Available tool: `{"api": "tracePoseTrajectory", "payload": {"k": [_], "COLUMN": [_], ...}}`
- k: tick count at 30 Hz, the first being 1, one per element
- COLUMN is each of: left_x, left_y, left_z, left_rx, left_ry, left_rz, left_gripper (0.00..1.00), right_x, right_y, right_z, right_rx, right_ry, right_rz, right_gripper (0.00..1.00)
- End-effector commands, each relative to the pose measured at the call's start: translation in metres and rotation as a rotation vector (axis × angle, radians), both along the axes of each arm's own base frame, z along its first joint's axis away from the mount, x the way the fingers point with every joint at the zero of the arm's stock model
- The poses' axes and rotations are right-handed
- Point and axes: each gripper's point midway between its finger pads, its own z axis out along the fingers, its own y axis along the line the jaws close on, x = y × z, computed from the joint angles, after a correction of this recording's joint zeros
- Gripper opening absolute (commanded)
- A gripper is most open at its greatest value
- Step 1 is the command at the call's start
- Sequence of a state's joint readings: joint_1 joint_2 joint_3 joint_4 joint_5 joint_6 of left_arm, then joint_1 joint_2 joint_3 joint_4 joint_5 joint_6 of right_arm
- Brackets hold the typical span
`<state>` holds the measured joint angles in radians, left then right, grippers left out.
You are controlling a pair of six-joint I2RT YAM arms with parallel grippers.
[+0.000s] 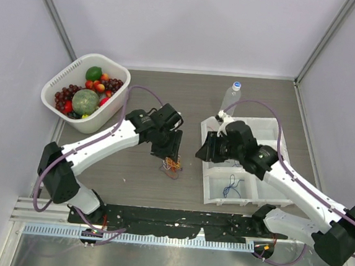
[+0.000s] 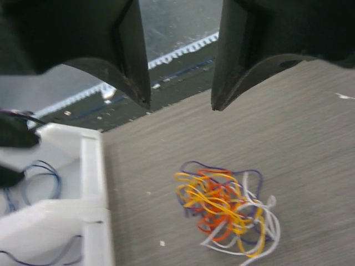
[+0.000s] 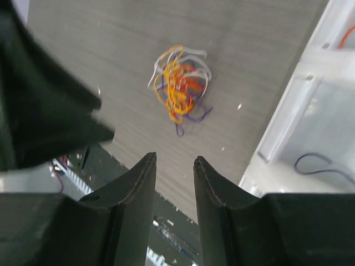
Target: Untangle the cables
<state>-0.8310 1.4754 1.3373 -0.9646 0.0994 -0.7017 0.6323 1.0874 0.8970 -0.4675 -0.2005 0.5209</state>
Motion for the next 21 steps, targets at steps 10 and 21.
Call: {"api": "tracePoseTrajectory", "payload": {"k": [10, 21], "left_x": [0.039, 0.052], "left_y": [0.029, 0.019], "left_z": [-0.047, -0.065], "left_rx": [0.058, 0.076], "left_ry": [-0.093, -0.061], "left_rz": [0.063, 0.078], "left_gripper": [0.38, 0.43], "right_x": [-0.029, -0.026], "right_y": [0.006, 0.015], "right_z": [0.002, -0.006], "right_rx": [0.133, 0.111], "right_ry": [0.02, 0.037], "right_rz": [-0.051, -0.014], "right_gripper": [0.36, 0.36]}}
